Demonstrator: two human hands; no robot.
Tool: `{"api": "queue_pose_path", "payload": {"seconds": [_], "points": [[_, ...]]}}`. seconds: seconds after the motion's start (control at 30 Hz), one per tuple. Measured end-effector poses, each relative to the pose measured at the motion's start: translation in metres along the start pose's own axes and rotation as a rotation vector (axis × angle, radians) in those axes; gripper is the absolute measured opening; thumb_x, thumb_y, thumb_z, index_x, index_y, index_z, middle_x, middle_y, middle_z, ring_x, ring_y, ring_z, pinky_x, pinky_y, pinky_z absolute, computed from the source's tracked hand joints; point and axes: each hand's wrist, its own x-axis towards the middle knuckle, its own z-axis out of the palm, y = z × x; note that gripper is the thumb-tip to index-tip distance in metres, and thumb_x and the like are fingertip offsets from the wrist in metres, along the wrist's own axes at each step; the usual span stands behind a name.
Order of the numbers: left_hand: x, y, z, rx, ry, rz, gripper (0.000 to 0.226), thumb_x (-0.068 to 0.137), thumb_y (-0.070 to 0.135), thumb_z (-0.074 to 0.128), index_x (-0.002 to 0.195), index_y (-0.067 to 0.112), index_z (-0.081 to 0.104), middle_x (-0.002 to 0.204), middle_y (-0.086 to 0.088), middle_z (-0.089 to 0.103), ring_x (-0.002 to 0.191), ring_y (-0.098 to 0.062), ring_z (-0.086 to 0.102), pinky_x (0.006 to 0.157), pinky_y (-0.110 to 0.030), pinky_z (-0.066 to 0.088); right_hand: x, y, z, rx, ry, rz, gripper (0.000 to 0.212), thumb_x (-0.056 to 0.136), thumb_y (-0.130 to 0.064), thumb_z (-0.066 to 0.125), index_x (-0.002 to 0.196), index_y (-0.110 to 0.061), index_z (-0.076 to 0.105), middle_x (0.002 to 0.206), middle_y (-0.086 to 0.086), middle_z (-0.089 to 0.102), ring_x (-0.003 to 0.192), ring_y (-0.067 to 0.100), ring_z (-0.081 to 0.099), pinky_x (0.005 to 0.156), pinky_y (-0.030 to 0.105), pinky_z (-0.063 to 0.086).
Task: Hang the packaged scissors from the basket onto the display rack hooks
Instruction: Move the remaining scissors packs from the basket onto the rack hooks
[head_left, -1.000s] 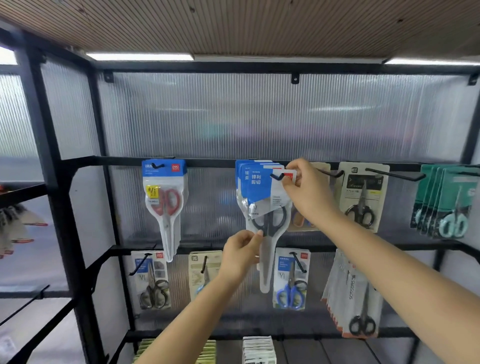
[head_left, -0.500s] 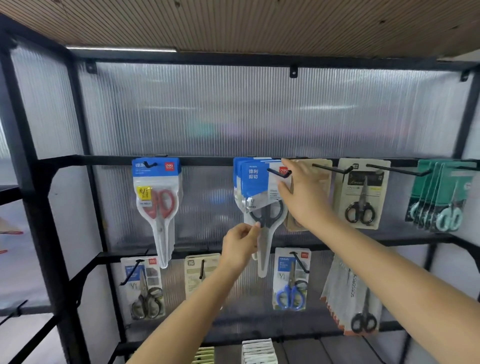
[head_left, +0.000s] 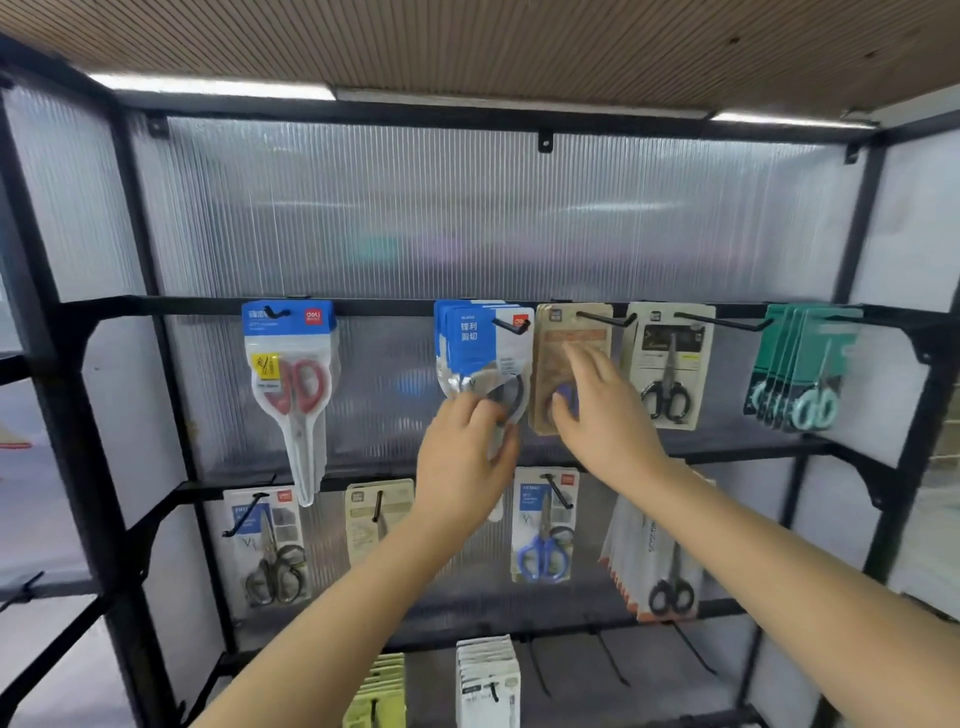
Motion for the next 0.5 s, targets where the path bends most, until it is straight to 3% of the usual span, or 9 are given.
{"api": "queue_pose_path", "payload": {"seconds": [0.27, 0.33, 0.4, 0.5], "points": [[0.004, 0.093, 0.038, -0.069, -0.351, 0.196, 0.033, 0.081, 0.025, 0.041, 0.089, 0.002, 0.064, 0.081, -0.011, 0.065, 0.071, -0.031, 0.061, 0.056, -0.03, 0.047, -0.079, 0.061, -0.053, -0.157, -0.08, 0.197, 0.055, 0.094, -0.023, 0.05, 0.142, -0.004, 0.032, 0.146, 0.012, 0.037, 0.13, 0.03, 0.04, 0.103, 0.039, 0.035], [-0.003, 0.127, 0.058, -0.121, -0.403, 0.227, 0.031, 0.083, 0.021, 0.047, 0.094, -0.002, 0.066, 0.087, -0.014, 0.068, 0.078, -0.032, 0.065, 0.063, -0.03, 0.051, -0.111, 0.085, -0.073, -0.201, -0.116, 0.292, 0.056, 0.093, -0.022, 0.051, 0.142, -0.003, 0.032, 0.146, 0.014, 0.037, 0.132, 0.03, 0.039, 0.105, 0.038, 0.033], [-0.013, 0.165, 0.079, -0.218, -0.468, 0.222, 0.037, 0.086, 0.02, 0.047, 0.107, -0.006, 0.063, 0.102, -0.02, 0.067, 0.094, -0.036, 0.063, 0.077, -0.036, 0.052, -0.145, 0.11, -0.095, -0.262, -0.119, 0.358, 0.052, 0.088, -0.017, 0.058, 0.134, 0.003, 0.044, 0.133, 0.021, 0.05, 0.121, 0.035, 0.05, 0.097, 0.041, 0.041], [-0.031, 0.227, 0.105, -0.304, -0.559, 0.287, 0.044, 0.085, 0.024, 0.041, 0.111, -0.006, 0.061, 0.108, -0.021, 0.064, 0.101, -0.035, 0.06, 0.081, -0.035, 0.049, -0.201, 0.144, -0.127, -0.292, -0.109, 0.52, 0.043, 0.073, -0.009, 0.07, 0.111, 0.007, 0.058, 0.108, 0.024, 0.063, 0.094, 0.041, 0.063, 0.077, 0.046, 0.053]]}}
